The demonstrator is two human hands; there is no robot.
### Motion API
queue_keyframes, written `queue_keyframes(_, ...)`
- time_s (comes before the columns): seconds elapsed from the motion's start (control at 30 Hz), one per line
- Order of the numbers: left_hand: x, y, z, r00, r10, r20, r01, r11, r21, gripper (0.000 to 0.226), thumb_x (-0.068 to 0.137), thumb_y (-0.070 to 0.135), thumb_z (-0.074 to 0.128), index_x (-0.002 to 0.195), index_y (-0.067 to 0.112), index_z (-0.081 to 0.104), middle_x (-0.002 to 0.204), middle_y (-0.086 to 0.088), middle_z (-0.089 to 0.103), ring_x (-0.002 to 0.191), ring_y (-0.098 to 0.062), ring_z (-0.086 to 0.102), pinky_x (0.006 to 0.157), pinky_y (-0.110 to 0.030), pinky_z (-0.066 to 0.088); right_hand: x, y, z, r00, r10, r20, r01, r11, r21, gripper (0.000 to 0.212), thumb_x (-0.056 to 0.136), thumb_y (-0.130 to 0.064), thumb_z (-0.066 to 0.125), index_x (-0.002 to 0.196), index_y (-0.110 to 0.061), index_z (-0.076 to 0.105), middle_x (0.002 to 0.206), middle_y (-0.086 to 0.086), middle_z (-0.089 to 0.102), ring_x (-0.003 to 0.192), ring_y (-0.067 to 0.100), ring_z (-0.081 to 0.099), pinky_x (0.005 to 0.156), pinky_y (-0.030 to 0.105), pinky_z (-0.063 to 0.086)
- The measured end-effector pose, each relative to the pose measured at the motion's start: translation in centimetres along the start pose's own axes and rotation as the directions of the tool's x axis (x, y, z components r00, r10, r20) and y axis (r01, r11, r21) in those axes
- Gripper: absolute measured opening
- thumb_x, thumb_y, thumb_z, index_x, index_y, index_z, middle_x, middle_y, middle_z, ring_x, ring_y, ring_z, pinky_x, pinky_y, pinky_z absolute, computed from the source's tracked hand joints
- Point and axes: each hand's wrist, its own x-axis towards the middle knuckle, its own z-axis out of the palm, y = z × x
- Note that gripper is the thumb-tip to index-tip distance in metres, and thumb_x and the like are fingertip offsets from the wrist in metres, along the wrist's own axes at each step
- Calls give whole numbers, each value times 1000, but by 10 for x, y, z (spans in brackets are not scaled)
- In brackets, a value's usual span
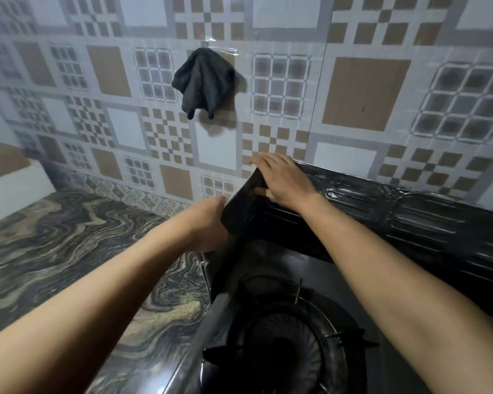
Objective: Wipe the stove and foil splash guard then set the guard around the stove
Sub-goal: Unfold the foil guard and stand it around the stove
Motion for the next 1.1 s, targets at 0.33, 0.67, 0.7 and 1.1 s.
queue_keyframes(0.33, -5, -20, 5, 995, -64, -79, 56, 994, -92, 17, 73, -2, 60, 84, 9, 66, 70, -13, 73, 56, -24, 73, 52, -41, 62, -4, 2, 17, 1000, 4, 1, -4, 999, -45, 92, 85, -65, 58, 151, -9, 29, 158, 14, 32, 147, 30, 27, 123, 44, 16)
queue_keyframes(0.67, 13, 3, -12, 997, -74, -18, 74, 997, 8, 26, 79, 14, 65, 105, 12, 69, 94, -7, 72, 87, -22, 67, 67, -30, 53, 0, 0, 21, 999, -16, 39, 18, 998, -52, 95, 88, -57, 62, 155, -9, 17, 163, 15, 19, 151, 27, 18, 124, 43, 9)
queue_keyframes(0.7, 16, 8, -12, 998, -53, -36, 54, 998, 15, 37, 81, 11, 62, 118, 15, 63, 104, -6, 69, 95, -24, 64, 71, -31, 52, 1, -1, 22, 998, -30, 47, 33, 998, -62, 96, 87, -52, 66, 156, -9, 14, 163, 15, 17, 151, 27, 17, 124, 43, 9)
queue_keyframes(1.1, 26, 33, -7, 975, -192, 107, 181, 978, 106, 31, 80, 12, 55, 108, 2, 62, 93, -15, 71, 79, -28, 71, 60, -33, 58, -19, 9, 6, 997, -37, 66, 44, 994, -102, 97, 92, -31, 66, 156, -5, -3, 164, 20, 7, 152, 28, 9, 124, 39, 10)
